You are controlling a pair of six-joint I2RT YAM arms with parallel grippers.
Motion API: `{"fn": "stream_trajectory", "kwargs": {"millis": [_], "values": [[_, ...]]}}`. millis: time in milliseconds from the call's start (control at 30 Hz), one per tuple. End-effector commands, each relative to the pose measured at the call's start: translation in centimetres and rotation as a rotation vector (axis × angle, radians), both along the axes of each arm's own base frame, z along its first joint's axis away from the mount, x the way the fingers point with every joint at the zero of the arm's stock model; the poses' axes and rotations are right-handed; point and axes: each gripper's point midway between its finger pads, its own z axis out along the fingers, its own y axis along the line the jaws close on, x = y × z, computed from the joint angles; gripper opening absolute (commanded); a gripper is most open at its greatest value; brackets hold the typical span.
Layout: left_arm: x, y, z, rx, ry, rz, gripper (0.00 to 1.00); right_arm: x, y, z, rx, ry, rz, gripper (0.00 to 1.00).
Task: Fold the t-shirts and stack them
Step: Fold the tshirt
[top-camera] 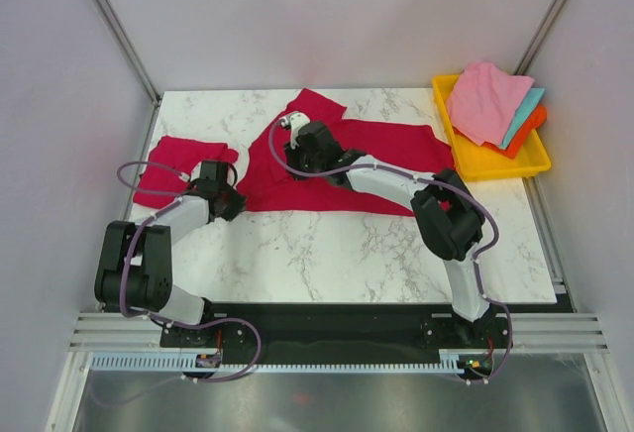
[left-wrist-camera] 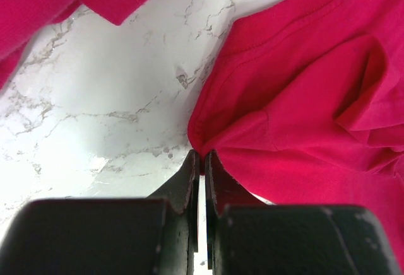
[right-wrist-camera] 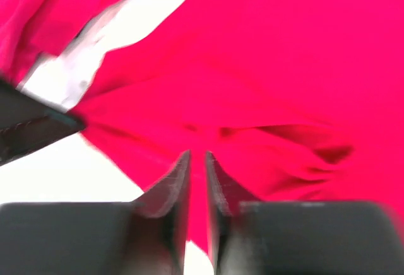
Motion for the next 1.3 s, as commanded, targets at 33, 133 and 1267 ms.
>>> {"fn": "stream_trajectory", "kwargs": {"millis": [33,133,1267], "values": [[-0.3,0.7,0.8,0.006,-0.027,0.032,0.02,-0.9,2.5,-0.1,0.019,0.009,0.109,0.14],[-0.5,0.6,1.0,0.002,-0.036,0.032,0.02,-1.6,4.2,-1.1,0.0,0.02,0.139,0.03],[-0.8,0.4,0.8,-0.013,-0.026,0.032,0.02,2.7,4.6,-5.6,-0.372,-0.167,-0.146,0.98]]}}
